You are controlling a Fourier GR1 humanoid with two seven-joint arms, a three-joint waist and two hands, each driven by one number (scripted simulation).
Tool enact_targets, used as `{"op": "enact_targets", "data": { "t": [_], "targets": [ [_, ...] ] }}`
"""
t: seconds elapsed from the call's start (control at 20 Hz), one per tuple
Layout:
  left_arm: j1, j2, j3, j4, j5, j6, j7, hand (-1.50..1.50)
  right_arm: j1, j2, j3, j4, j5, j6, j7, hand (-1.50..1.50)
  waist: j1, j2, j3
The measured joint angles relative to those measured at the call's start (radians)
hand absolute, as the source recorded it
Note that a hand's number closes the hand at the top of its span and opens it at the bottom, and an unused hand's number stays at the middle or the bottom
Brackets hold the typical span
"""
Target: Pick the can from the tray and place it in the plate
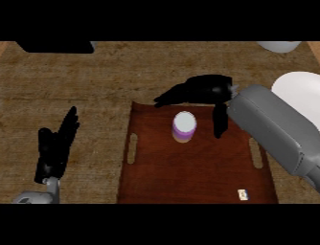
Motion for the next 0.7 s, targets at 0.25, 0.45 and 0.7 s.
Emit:
{"op": "enact_targets", "data": {
  "t": [0.25, 0.45, 0.7],
  "targets": [
    [0.009, -0.002, 0.012, -0.012, -0.003, -0.010, 0.009, 0.00, -0.001, 0.055, -0.010, 0.040, 0.077, 0.008, 0.017, -1.50, -0.007, -0.001, 0.000],
    [-0.003, -0.008, 0.016, -0.014, -0.014, -0.013, 0.028, 0.00, 0.000, 0.072, -0.021, 0.082, 0.134, 0.001, -0.011, -1.50, -0.009, -0.001, 0.000],
    [0.015, -0.041, 0.005, 0.003, -0.040, 0.005, -0.004, 0.00, 0.014, 0.105, -0.026, 0.129, 0.198, -0.028, -0.039, -1.50, -0.010, -0.001, 0.000]
  ]
}}
